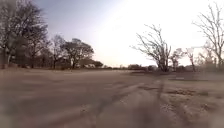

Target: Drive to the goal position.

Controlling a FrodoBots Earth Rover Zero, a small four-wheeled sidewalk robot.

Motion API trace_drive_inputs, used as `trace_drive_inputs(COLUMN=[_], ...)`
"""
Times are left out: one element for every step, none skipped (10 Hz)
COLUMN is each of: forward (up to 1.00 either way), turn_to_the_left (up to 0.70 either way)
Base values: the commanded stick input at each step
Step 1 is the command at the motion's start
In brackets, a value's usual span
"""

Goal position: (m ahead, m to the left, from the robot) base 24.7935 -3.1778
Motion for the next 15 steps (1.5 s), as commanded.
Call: trace_drive_inputs(forward=[0.69, 0.69, 0.69, 0.69, 0.69, 0.69, 0.69, 0.69, 0.69, 0.69, 0.69, 0.69, 0.69, 0.69, 0.69], turn_to_the_left=[0.00, 0.00, 0.00, 0.00, 0.00, 0.00, 0.00, 0.00, 0.00, 0.00, 0.00, 0.00, 0.00, 0.00, 0.00])
